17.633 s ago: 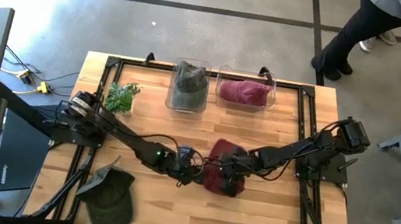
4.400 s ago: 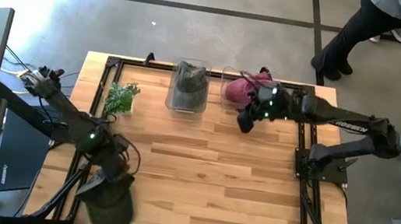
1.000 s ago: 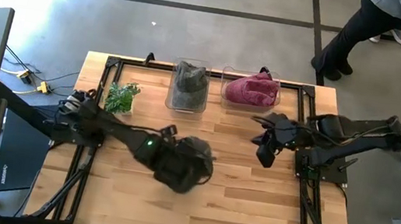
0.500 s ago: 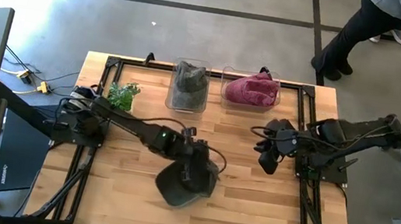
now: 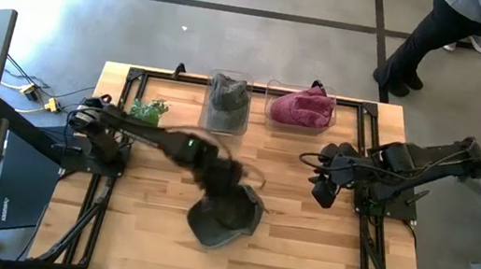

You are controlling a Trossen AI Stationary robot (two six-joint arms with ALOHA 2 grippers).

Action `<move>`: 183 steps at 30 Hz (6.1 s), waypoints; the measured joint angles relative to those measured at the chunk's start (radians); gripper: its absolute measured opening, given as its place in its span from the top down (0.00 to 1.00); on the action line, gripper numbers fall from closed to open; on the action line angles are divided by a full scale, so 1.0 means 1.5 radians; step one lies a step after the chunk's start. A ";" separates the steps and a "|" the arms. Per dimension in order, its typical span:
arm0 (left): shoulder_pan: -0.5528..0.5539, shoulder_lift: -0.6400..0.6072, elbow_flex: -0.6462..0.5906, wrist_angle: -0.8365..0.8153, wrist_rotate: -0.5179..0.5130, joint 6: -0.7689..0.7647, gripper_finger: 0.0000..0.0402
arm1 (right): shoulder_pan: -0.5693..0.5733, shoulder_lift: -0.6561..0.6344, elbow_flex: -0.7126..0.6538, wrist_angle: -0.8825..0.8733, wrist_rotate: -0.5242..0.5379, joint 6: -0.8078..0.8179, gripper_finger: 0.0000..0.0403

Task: Pick & Place hat
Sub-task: Put the black cap into the left transparent bin

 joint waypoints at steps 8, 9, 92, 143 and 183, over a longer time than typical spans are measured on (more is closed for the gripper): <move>-0.140 -0.015 -0.160 0.027 0.000 -0.265 0.53 | 0.000 0.000 0.000 0.043 0.033 -0.031 0.62; -0.146 -0.012 -0.188 0.054 -0.005 -0.302 0.53 | 0.000 0.000 0.000 0.051 0.034 -0.036 0.62; -0.062 -0.201 -0.316 0.699 -0.307 -0.060 1.00 | -0.071 0.077 0.043 0.314 -0.158 0.051 0.96; -0.062 -0.201 -0.315 0.664 -0.063 -0.290 1.00 | -0.152 0.239 0.213 0.065 -0.505 -0.227 0.84; -0.062 -0.201 -0.315 0.663 0.005 -0.323 1.00 | 0.034 0.225 0.239 -0.001 -0.203 -1.143 0.54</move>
